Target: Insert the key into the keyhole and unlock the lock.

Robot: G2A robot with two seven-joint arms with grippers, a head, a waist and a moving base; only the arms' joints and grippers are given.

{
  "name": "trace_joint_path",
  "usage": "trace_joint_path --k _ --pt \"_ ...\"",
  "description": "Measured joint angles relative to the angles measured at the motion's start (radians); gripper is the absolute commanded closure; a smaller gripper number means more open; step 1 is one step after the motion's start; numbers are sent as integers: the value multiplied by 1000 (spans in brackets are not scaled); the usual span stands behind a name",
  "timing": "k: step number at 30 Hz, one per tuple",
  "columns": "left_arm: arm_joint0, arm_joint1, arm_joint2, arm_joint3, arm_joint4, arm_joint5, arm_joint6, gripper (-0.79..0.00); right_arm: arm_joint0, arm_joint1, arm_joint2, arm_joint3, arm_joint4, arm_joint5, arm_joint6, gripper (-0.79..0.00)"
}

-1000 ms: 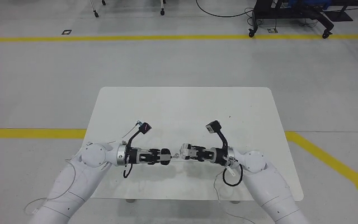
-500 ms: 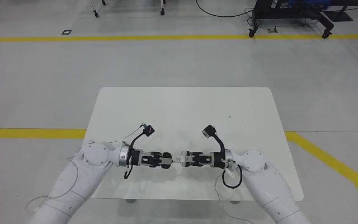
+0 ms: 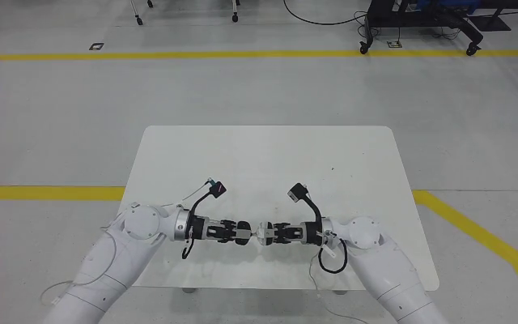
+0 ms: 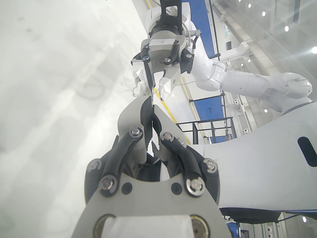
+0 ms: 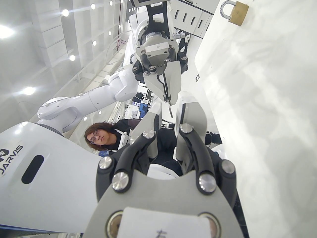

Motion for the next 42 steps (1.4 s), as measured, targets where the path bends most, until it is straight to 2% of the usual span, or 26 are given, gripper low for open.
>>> trace_joint_path --k 1,11,12,13,20,24,27,30,32,33,35,40,42 --pt "0 0 1 1 0 0 1 0 0 0 -1 1 0 0 0 0" --pt "-5 -3 6 12 7 -2 1 0 8 -2 -13 7 0 5 -3 0" --pt "-5 -3 5 14 5 -2 2 -680 8 -2 -13 8 0 6 -3 0" --pt "-5 -3 5 15 3 -3 2 -785 8 -2 -13 8 0 6 -4 0" --pt "-6 1 1 24 -11 13 -14 -785 9 0 -8 9 7 -8 -11 0" --pt "0 23 -52 46 -21 27 -29 -785 0 6 18 8 15 -38 -21 0" --pt "37 66 -150 13 22 54 -56 -785 -16 16 62 19 34 -84 -33 0" --pt "119 125 -313 -68 44 108 -108 -785 -44 28 116 32 63 -141 -40 0" --pt "198 163 -448 -159 45 165 -149 -785 -66 36 154 46 93 -180 -37 0" --pt "232 174 -503 -200 44 192 -160 -785 -74 39 169 55 109 -195 -35 0" --pt "264 180 -579 -245 42 211 -165 -785 -87 43 191 75 148 -230 -32 0" --pt "245 178 -534 -215 44 201 -162 -785 -88 43 193 78 159 -238 -31 0" --pt "252 179 -536 -237 92 220 -113 -785 -88 43 193 78 158 -237 -31 0"
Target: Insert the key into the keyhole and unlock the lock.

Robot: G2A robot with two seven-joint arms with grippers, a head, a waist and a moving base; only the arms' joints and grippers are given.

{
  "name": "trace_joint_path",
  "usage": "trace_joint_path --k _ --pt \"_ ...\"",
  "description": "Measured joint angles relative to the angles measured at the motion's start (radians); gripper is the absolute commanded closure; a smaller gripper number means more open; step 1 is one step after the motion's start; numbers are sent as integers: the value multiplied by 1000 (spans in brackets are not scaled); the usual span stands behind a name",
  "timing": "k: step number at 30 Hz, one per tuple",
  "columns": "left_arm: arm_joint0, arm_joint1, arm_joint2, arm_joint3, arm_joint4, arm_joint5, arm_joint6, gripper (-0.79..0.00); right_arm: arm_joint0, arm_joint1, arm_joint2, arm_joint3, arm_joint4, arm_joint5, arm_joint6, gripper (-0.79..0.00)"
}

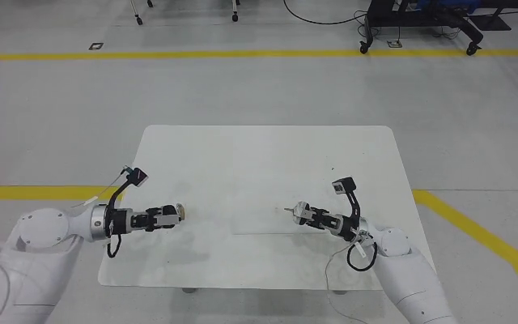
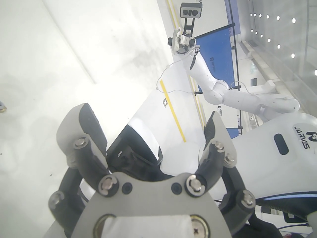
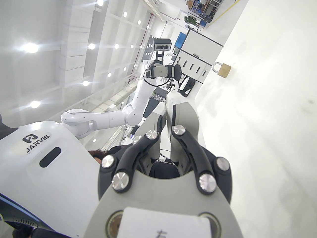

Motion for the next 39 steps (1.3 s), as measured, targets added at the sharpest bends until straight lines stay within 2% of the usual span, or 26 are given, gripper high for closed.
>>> trace_joint_path --k 1,2,3,5,8,10,12,13,14,16,19,22,26,29,32,36,39 --pt "14 -4 19 -30 51 33 50 -785 0 0 0 0 0 0 0 0" --pt "34 -11 59 -73 148 104 148 -785 0 0 0 0 0 0 0 0" --pt "46 -14 87 -101 244 169 242 -751 0 0 0 0 0 0 0 0" --pt "70 -18 125 -149 503 319 459 -754 0 0 0 0 0 0 0 0" --pt "90 -13 116 -205 778 493 605 -785 0 0 0 0 0 0 0 0" --pt "102 -9 98 -240 878 579 589 -785 0 0 0 0 0 0 0 0" --pt "115 -5 74 -283 922 643 497 -785 0 0 0 0 0 0 0 0" --pt "120 -3 64 -298 915 652 456 -782 0 0 0 0 0 0 0 0" --pt "125 -1 56 -312 900 651 408 -693 0 0 0 0 0 0 0 0" --pt "120 1 60 -314 878 634 331 -600 0 0 0 0 0 0 0 0" --pt "68 -2 104 -272 888 612 225 -585 0 0 0 0 0 0 0 0" --pt "-10 -14 156 -213 886 624 211 -563 0 0 0 0 0 0 0 0" --pt "-101 -33 221 -139 854 664 206 -579 0 0 0 0 0 0 0 0" --pt "-156 -49 272 -84 838 699 200 -551 0 0 0 0 0 0 0 0" --pt "-200 -63 331 -37 861 734 195 -523 0 0 0 0 0 0 0 0" --pt "-239 -80 392 5 873 763 180 -391 0 0 0 0 0 0 0 0" --pt "-260 -89 421 30 893 790 188 -391 0 0 0 0 0 0 0 0"
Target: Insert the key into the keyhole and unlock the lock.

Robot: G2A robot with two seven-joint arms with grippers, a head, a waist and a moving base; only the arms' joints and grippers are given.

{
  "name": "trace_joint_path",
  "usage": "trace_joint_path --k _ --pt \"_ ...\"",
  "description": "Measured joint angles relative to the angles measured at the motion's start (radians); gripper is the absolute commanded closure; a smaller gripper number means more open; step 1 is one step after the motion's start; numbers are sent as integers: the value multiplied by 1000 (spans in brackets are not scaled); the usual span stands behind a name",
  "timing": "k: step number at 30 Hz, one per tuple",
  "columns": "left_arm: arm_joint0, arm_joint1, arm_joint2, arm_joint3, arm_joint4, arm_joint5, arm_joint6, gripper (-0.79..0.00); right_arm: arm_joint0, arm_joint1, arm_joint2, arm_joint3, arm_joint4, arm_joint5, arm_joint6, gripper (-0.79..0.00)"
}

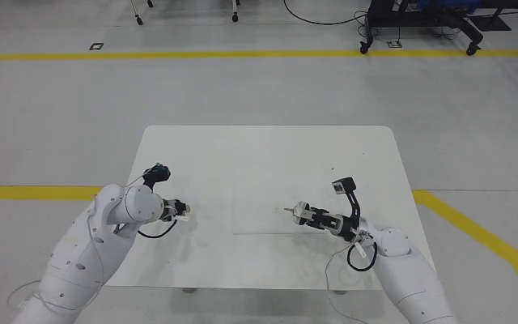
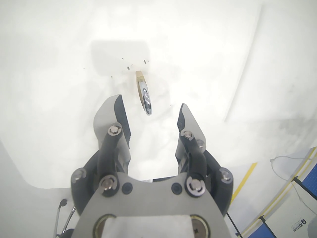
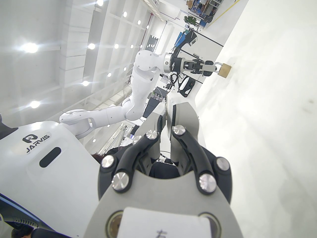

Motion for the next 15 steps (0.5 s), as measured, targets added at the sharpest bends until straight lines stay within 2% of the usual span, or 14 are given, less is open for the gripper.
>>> trace_joint_path --k 11,15 --pt "-46 -22 40 71 22 36 26 -376 0 0 0 0 0 0 0 0" --pt "-54 -28 55 94 33 30 22 -292 0 0 0 0 0 0 0 0"
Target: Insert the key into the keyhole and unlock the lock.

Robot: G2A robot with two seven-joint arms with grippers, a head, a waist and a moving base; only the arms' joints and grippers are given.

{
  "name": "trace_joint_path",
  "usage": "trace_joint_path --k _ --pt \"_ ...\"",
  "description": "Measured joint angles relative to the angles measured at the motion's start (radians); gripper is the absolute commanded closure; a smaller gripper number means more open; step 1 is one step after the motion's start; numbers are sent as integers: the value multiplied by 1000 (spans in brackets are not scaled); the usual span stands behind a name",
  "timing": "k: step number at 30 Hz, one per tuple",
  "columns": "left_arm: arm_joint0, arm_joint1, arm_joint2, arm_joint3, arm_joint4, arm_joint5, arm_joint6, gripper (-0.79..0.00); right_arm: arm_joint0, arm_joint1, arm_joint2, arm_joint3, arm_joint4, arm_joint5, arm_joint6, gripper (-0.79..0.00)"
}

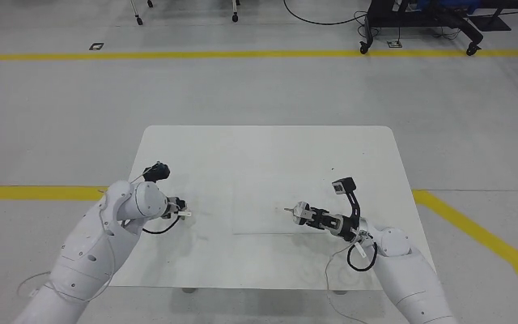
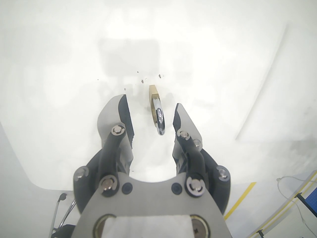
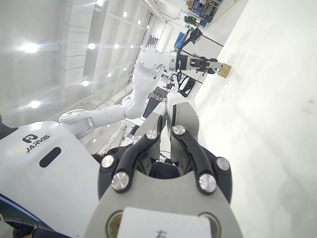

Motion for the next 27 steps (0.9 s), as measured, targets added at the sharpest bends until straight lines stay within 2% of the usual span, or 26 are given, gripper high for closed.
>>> trace_joint_path --k 7,14,20,27 --pt "-5 -4 -2 18 5 -15 -8 -129 0 0 0 0 0 0 0 0" --pt "14 3 -32 -2 19 -25 -17 -117 0 0 0 0 0 0 0 0" --pt "31 7 -51 -23 27 -30 -21 0 0 0 0 0 0 0 0 0" --pt "48 9 -67 -50 33 -35 -27 0 0 0 0 0 0 0 0 0"
